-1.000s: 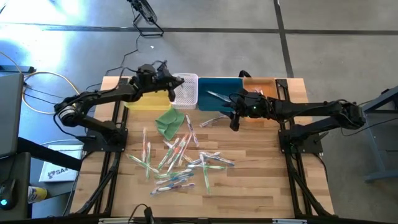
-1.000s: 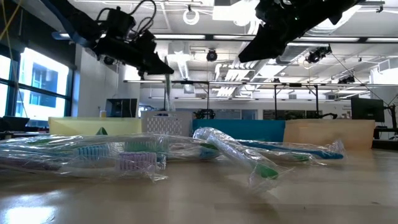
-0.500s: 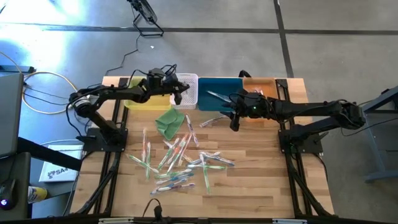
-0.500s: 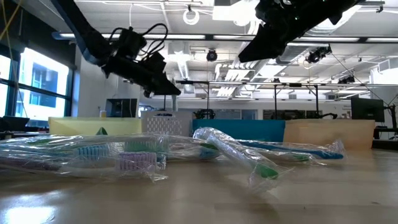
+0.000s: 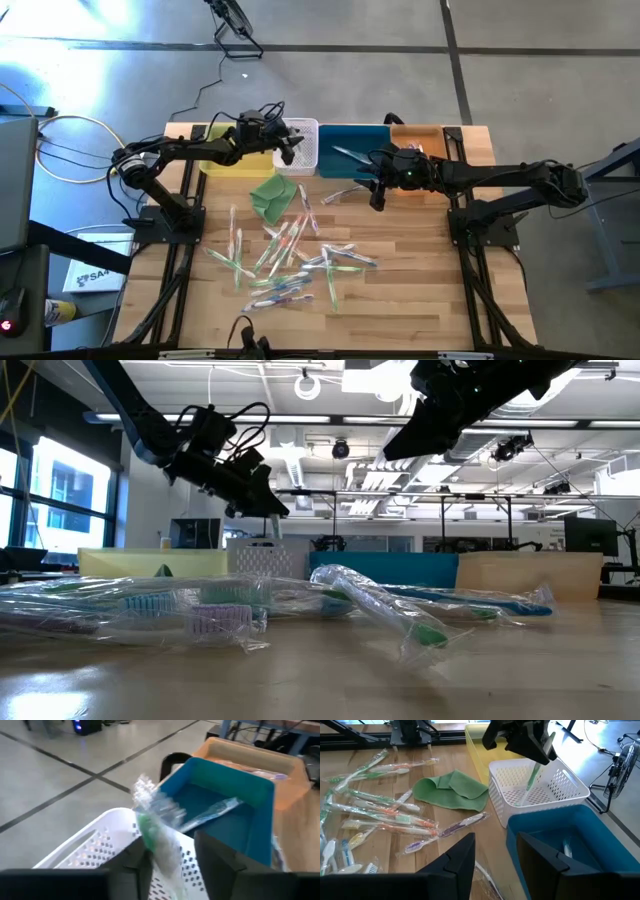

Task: Pick & Place Toothbrushes
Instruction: Put the green toothbrush into the white bin, then put the orange toothbrush into the yellow bin

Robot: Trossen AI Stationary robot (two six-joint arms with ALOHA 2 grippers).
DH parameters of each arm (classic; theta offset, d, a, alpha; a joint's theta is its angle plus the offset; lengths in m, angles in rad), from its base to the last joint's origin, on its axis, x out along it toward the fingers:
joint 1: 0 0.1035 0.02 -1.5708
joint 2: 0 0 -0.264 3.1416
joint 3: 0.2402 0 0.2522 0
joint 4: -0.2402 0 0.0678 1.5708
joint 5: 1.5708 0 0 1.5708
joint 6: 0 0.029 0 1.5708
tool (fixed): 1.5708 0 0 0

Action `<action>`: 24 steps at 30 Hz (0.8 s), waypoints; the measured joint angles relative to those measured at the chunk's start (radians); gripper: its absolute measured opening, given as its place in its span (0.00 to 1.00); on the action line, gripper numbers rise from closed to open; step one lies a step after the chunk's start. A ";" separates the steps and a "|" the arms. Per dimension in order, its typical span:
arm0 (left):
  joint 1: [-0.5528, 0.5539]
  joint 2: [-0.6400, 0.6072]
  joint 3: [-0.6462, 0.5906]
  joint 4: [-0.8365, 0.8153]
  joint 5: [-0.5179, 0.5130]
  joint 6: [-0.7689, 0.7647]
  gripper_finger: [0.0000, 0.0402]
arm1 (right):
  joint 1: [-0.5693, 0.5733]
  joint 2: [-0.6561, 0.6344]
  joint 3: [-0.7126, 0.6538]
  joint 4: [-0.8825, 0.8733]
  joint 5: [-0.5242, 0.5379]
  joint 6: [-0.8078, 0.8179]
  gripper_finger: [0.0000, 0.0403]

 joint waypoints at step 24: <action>0.026 -0.004 0.186 -0.042 -0.048 0.381 0.54 | 0.000 0.000 0.000 0.000 -0.003 0.000 0.34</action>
